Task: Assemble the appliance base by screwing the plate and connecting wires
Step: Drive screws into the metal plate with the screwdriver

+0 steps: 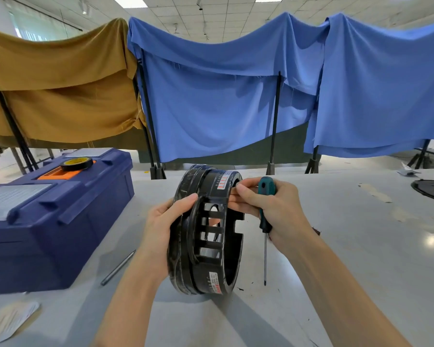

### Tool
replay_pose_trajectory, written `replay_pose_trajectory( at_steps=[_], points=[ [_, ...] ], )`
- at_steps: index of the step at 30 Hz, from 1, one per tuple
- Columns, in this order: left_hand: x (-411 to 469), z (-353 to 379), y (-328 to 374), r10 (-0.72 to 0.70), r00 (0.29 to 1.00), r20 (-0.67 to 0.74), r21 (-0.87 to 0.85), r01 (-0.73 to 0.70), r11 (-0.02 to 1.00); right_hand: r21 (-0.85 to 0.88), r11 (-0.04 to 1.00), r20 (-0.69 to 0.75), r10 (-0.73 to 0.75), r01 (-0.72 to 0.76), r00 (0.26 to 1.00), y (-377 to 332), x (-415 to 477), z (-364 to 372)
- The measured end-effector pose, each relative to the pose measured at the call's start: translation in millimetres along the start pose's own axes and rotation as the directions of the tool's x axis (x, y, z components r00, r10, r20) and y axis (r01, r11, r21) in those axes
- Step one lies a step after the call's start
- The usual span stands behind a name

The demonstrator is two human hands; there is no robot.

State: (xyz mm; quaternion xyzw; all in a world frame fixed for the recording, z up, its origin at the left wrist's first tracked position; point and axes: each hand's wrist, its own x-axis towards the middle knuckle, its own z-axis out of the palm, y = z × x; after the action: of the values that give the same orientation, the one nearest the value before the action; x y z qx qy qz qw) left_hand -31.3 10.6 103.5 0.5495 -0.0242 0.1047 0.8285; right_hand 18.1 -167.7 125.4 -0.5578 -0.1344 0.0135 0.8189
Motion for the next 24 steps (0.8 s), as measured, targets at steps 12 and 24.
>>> replay_pose_trajectory(
  at_steps=[12,24],
  points=[
    [-1,1,-1,-0.011,1.000,0.008,0.010,0.011,1.000,-0.177,0.969,0.052,-0.168,0.175,0.984,-6,-3,1],
    [-2,2,-1,-0.008,0.999,0.049,0.059,0.005,0.998,-0.244,0.903,-0.024,-0.370,0.354,0.929,14,4,1]
  ],
)
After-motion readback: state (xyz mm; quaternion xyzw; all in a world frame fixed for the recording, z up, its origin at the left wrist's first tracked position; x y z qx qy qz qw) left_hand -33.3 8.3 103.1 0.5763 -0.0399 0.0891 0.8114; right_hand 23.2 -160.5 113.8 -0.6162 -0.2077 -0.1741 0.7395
